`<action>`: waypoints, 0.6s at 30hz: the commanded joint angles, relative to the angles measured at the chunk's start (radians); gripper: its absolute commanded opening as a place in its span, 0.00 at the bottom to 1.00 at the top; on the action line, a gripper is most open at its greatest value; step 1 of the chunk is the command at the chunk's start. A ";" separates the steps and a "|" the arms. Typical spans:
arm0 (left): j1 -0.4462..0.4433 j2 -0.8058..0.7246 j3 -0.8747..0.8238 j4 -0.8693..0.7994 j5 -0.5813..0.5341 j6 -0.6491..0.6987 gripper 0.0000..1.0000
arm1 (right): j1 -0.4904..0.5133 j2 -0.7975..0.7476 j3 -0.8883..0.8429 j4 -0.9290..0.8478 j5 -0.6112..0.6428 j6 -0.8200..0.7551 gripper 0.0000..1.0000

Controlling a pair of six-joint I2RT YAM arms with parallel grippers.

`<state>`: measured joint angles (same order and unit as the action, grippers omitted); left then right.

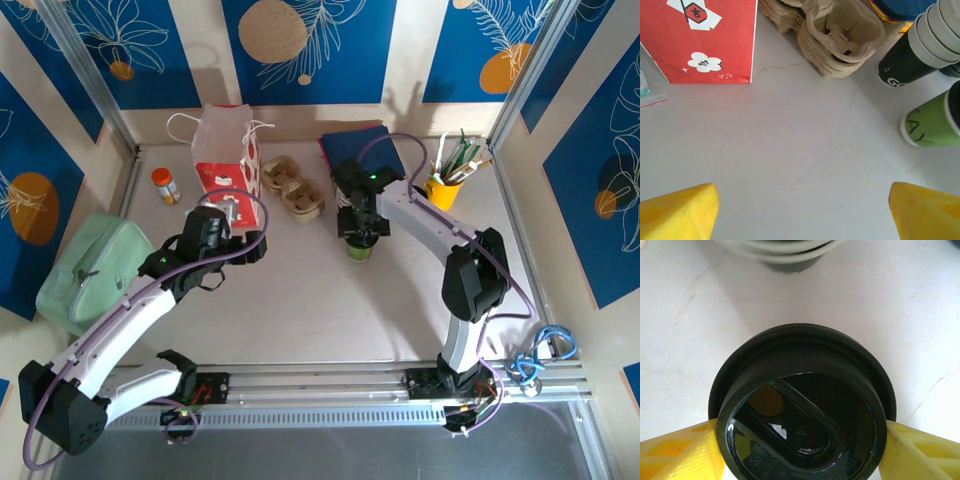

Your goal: Pack the takeout coffee

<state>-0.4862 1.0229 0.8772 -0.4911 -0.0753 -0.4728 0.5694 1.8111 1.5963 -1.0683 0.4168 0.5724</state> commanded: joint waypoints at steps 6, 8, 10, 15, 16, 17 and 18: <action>0.011 -0.033 0.023 -0.024 -0.006 0.000 0.88 | -0.135 -0.048 -0.040 0.059 -0.004 -0.060 0.72; 0.011 -0.036 0.023 -0.030 -0.008 0.000 0.88 | -0.162 -0.047 -0.041 0.066 -0.005 -0.068 0.72; 0.012 -0.040 0.023 -0.033 -0.010 0.000 0.88 | -0.189 -0.046 -0.042 0.074 -0.006 -0.077 0.72; 0.012 -0.046 0.020 -0.041 -0.014 0.000 0.88 | -0.253 -0.044 -0.051 0.085 -0.014 -0.091 0.72; 0.012 -0.047 0.020 -0.043 -0.015 -0.001 0.88 | -0.267 -0.044 -0.053 0.085 -0.018 -0.092 0.72; 0.012 -0.047 0.020 -0.044 -0.015 -0.001 0.88 | -0.280 -0.045 -0.056 0.086 -0.021 -0.092 0.72; 0.013 -0.046 0.019 -0.045 -0.016 -0.001 0.88 | -0.295 -0.047 -0.060 0.088 -0.027 -0.092 0.72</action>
<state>-0.4862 0.9943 0.8772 -0.5163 -0.0799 -0.4728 0.3027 1.7939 1.5532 -0.9852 0.4149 0.4969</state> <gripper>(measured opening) 0.877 0.725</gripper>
